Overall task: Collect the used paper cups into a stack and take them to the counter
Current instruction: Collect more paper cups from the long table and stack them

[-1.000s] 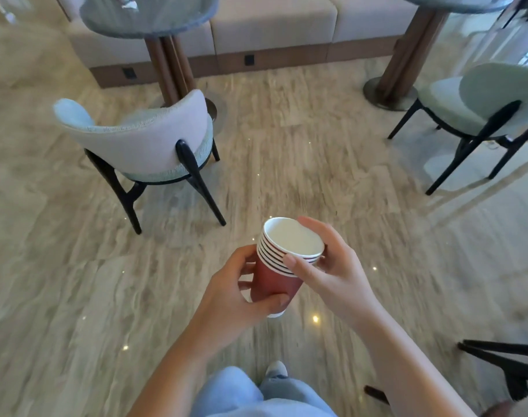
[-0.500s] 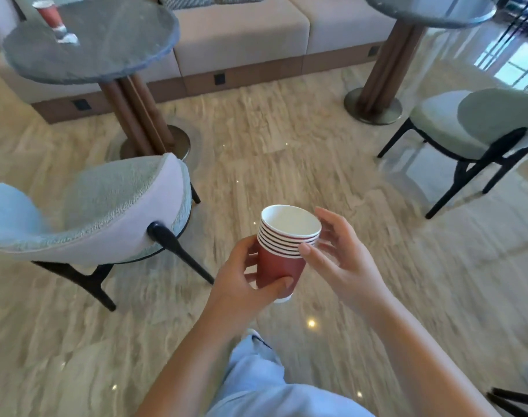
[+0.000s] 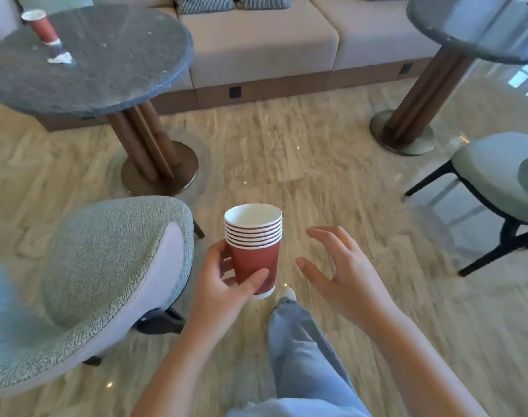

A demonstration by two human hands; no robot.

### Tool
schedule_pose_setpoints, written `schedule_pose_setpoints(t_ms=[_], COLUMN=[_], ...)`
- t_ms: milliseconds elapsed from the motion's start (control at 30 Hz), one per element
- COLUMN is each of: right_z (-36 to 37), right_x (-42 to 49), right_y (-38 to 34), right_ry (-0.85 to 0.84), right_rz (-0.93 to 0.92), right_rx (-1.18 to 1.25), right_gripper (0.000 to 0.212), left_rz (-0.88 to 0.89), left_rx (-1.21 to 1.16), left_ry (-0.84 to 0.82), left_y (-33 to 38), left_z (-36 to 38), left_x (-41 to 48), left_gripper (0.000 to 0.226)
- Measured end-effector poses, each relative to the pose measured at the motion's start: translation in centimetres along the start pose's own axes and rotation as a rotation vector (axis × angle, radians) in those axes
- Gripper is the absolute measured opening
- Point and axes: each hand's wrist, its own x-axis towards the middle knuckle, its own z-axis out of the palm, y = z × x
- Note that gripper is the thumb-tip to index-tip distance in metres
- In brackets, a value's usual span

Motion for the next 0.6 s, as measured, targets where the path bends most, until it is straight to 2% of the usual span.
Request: schedule_pose_setpoints(t_ms=[200, 400, 600], right_z=[-2.1, -3.6, -0.8], right_x=[14.9, 28.1, 38.2], right_y=[3.2, 3.7, 1.7], right_ry=[-0.038, -0.094, -0.201], right_rz=[-0.088, -0.173, -0.268], right_rx=[-0.086, -0.095, -0.083], right_gripper=[0.045, 0.043, 0.039], left_rz=[0.007, -0.001, -0.075], left_rx=[0.003, -0.068, -0.103], left_ry=[0.057, 0.172, 0.378], left_y=[4.5, 7.8, 6.0], left_z=[3.7, 3.7, -0.2], left_x=[13.9, 23.6, 31.3], left_gripper=[0.052, 0.07, 0.052])
